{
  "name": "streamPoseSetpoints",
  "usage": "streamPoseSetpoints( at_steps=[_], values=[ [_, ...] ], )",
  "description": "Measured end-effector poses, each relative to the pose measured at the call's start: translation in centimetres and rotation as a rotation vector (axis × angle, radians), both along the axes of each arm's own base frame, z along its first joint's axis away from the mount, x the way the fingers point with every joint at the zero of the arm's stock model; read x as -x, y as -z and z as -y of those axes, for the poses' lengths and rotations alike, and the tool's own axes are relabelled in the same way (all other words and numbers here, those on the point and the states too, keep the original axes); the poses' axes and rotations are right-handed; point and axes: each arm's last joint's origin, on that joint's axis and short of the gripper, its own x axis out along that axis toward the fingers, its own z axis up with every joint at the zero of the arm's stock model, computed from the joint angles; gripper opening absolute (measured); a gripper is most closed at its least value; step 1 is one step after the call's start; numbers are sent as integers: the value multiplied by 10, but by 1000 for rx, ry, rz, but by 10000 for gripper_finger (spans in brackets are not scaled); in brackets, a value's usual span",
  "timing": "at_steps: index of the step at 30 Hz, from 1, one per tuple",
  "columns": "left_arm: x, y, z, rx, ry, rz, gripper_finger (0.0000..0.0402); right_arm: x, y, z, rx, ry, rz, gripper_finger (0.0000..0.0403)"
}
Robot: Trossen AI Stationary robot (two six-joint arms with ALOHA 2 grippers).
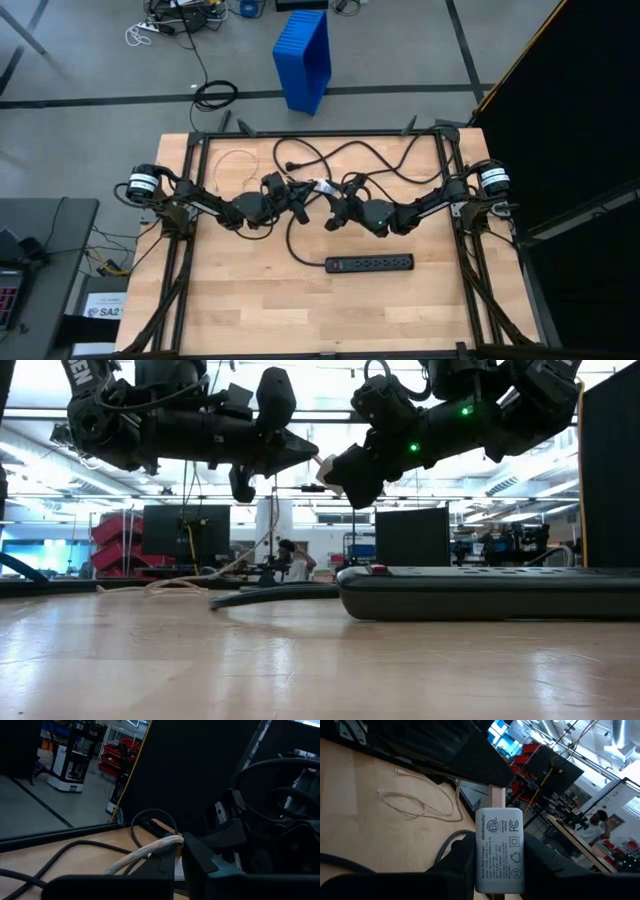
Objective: Insert USB
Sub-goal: Insert the pink charger cable into the white charger adapter, then insert the white charger adapter into the black outlet extension
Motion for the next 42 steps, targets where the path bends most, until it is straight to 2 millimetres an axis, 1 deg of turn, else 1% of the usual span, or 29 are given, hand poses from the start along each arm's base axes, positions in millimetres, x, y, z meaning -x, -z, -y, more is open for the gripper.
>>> streamPoseSetpoints(
  at_steps=[7,15,26,29,31,34,37,40,42],
  values=[
    [1,-12,0,-26,5,110,0,1,-14,-1,-17,-19,161,85],
    [1,-10,0,-34,17,77,0,1,-14,-1,-17,-26,159,85],
    [0,-9,1,-28,54,74,0,1,-14,-1,-22,-33,164,85],
    [0,-8,2,-64,52,54,2,1,-14,-1,-21,-34,161,85],
    [1,-8,2,-99,49,33,11,1,-13,-1,-18,-33,153,85],
    [2,-6,3,-158,65,-4,39,1,-12,-6,-3,-35,123,85],
    [12,-5,3,-197,72,-21,74,2,-14,-11,3,-3,122,85],
    [25,8,3,-217,88,-122,110,3,-26,-12,-8,11,197,85],
    [33,4,2,-214,74,-88,132,3,-24,-12,-5,7,186,85]
  ],
)
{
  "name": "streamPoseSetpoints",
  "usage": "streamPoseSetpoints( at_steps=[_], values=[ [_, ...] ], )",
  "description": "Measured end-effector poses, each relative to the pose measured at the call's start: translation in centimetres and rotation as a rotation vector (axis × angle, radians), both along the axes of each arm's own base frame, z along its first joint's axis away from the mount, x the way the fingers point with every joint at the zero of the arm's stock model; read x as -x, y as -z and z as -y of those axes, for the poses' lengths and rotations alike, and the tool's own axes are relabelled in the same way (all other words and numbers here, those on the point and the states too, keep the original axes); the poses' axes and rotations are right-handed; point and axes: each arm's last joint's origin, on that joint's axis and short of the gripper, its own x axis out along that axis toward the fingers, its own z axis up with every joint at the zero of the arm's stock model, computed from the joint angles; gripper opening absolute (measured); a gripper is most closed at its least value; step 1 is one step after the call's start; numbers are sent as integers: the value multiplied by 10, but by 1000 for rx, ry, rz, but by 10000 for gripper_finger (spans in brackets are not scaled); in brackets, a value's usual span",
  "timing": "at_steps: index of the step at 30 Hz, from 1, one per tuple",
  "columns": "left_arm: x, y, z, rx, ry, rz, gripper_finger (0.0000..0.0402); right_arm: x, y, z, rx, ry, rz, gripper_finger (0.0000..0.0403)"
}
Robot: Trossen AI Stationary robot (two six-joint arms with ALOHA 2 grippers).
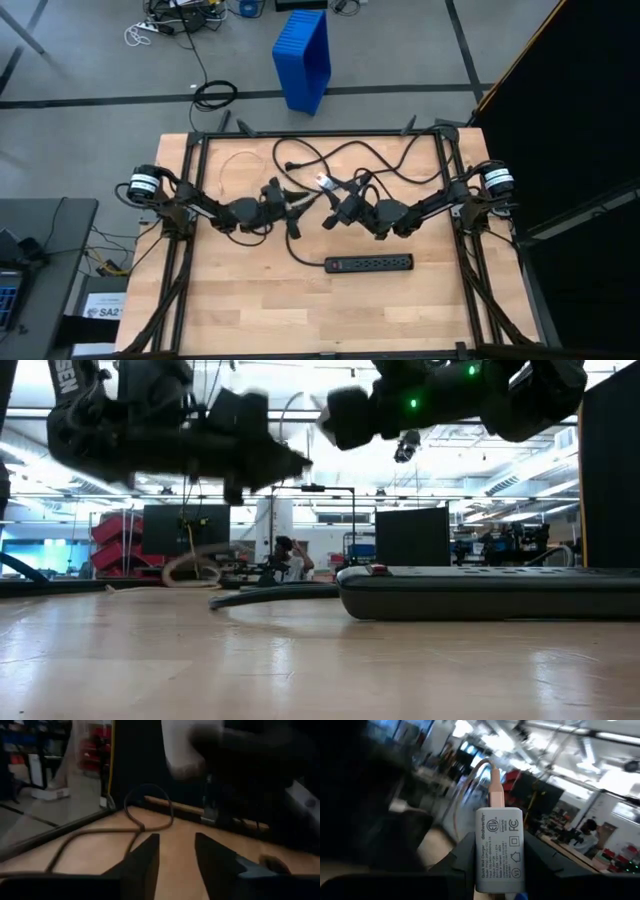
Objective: Insert USB
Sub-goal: Insert the white charger adapter into the black outlet extension
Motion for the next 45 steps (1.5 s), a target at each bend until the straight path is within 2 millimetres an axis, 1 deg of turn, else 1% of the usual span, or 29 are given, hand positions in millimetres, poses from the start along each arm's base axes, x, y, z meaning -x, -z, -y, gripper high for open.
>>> streamPoseSetpoints(
  at_steps=[2,5,6,8,11,15,23,28,33,38,45],
  values=[
    [5,-1,-1,19,-10,29,150,0,3,1,5,-1,-20,85],
    [11,13,-1,42,1,-39,171,-1,2,5,-11,-23,6,85],
    [12,14,-1,46,6,-43,175,-2,3,6,-25,-37,5,85],
    [11,9,-1,57,16,2,182,-3,6,9,-51,-70,12,85],
    [11,14,0,66,33,-36,185,-6,9,16,-113,-139,31,85],
    [11,10,1,61,77,-5,186,-8,14,25,-200,-209,42,85],
    [10,12,1,62,89,-28,186,-12,20,40,-387,-406,67,85],
    [10,15,2,61,112,-52,191,-13,23,47,-465,-502,53,85],
    [10,15,2,60,127,-57,210,-13,27,50,-511,-573,16,85],
    [9,16,2,59,127,-74,231,-13,27,51,-518,-629,-2,85],
    [10,18,2,37,121,-97,239,-13,29,50,-526,-650,-26,85]
  ],
)
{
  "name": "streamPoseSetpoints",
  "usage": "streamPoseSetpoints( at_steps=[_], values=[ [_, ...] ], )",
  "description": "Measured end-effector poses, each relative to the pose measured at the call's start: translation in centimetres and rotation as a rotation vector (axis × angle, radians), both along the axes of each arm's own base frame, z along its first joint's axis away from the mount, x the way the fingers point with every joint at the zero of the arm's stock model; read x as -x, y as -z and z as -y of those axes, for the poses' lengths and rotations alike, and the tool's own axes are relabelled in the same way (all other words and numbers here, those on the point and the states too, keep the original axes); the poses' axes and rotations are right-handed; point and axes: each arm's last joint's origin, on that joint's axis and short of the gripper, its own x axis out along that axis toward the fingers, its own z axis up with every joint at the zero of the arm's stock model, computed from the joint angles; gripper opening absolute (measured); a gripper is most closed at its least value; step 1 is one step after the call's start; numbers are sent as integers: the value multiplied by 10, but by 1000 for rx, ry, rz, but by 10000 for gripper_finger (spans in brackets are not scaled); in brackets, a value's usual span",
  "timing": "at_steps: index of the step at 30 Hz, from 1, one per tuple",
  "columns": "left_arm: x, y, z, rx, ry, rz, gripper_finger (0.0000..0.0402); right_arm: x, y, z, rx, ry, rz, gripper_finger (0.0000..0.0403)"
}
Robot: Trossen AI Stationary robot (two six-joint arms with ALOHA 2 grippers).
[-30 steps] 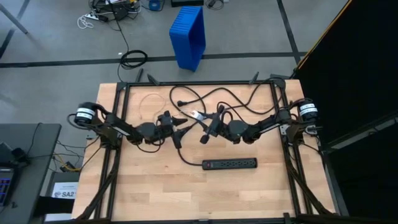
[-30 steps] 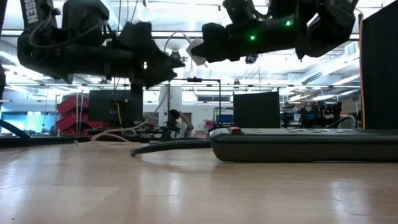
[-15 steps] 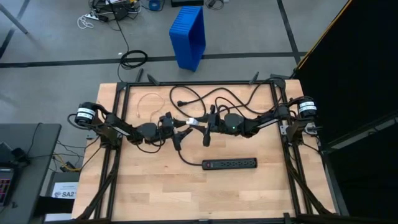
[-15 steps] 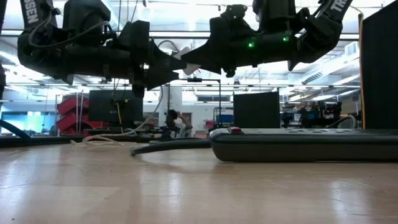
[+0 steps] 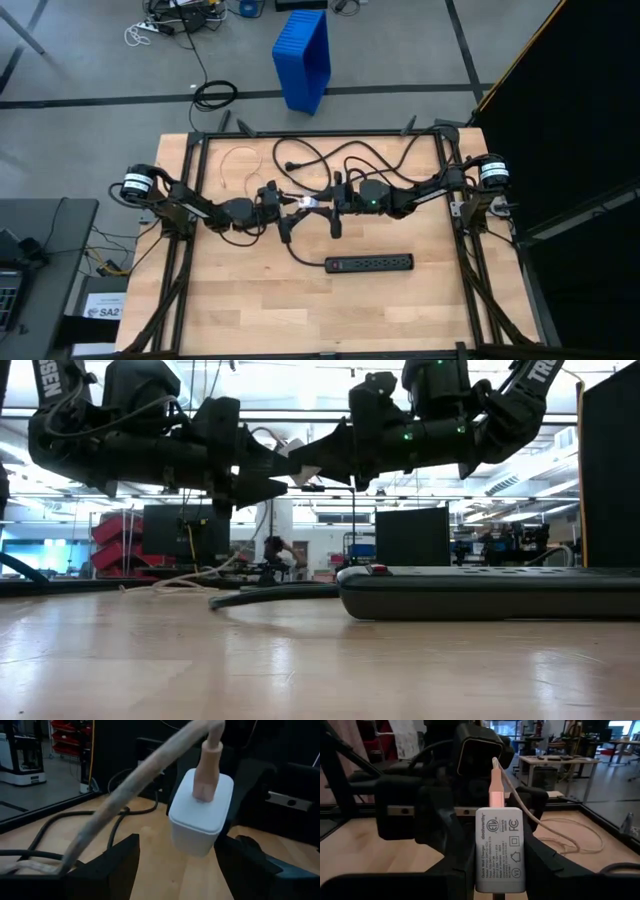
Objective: Insert USB
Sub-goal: Insert the white charger adapter into the black outlet extension
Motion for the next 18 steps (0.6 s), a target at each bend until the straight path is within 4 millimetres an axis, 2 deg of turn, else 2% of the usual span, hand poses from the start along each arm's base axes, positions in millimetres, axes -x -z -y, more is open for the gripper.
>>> streamPoseSetpoints(
  at_steps=[12,18],
  values=[
    [-1,0,2,-57,84,-8,237,0,3,2,-29,-84,-36,85],
    [-1,-2,3,-58,91,8,211,0,1,5,-58,-113,-11,85]
  ],
)
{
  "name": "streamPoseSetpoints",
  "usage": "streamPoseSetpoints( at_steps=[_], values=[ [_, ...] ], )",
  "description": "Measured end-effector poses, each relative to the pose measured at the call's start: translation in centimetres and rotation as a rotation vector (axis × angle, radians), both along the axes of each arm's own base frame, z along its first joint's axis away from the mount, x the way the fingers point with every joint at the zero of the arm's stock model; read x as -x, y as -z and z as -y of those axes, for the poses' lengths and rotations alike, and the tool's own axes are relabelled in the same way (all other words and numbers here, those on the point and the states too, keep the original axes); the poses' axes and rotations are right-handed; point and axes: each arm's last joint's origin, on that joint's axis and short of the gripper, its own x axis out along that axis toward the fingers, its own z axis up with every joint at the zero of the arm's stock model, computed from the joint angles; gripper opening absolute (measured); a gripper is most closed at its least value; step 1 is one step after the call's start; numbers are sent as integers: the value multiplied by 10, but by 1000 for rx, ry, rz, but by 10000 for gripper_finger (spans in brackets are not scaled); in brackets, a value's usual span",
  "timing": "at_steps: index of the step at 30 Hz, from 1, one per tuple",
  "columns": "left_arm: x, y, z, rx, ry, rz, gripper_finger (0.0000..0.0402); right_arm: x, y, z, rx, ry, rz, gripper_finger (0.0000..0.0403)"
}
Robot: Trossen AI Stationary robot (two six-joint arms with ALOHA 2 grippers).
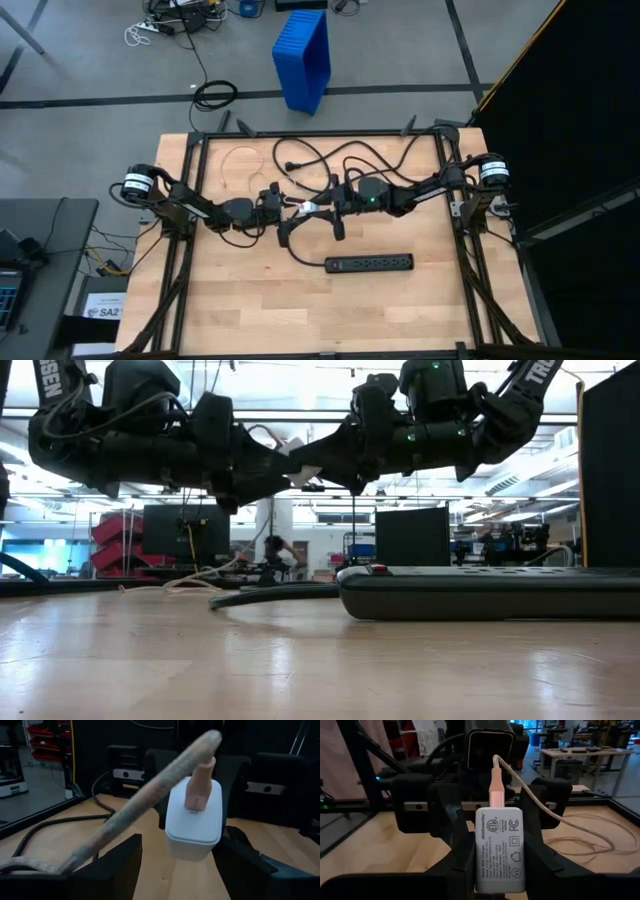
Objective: Insert USB
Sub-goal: Insert the white charger adapter into the black outlet extension
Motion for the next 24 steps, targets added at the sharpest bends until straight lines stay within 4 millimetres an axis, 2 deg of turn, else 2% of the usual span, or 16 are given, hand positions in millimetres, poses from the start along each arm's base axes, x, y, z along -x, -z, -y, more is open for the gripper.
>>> streamPoseSetpoints(
  at_steps=[10,24],
  values=[
    [0,0,1,-29,33,-7,159,1,3,5,-22,-21,-28,85],
    [0,5,1,-30,36,-58,159,2,9,6,3,-18,-86,85]
  ],
)
